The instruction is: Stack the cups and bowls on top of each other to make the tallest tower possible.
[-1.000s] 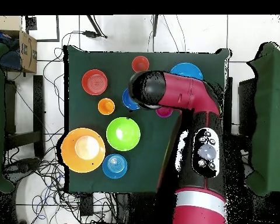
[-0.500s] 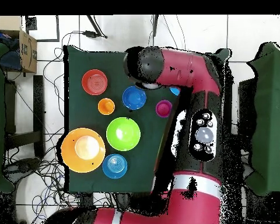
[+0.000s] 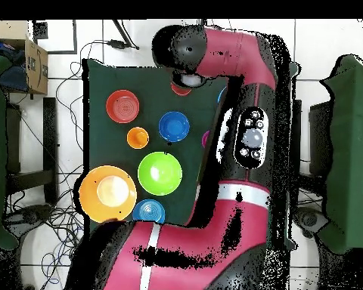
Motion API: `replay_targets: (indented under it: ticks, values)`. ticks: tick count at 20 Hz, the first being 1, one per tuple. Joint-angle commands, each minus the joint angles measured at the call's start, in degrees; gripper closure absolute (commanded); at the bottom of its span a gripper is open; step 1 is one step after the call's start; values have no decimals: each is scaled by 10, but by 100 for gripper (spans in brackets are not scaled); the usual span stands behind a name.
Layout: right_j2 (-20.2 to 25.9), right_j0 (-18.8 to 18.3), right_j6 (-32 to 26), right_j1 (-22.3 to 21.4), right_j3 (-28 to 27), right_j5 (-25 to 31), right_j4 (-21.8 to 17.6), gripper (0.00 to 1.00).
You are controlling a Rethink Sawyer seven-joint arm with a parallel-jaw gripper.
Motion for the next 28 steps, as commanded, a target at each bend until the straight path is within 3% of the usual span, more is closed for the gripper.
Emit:
replay_targets:
  ticks: [1,9,12,15,24,28]
  values:
    - [71,13,22,112,-165,80,1,0]
    - [64,16,23,161,-226,80,10,0]
    - [54,14,21,161,-222,81,17,0]
    - [48,14,20,157,-207,70,25,0]
    - [29,11,18,125,-93,21,26,0]
    - [25,10,18,119,-76,17,24,0]
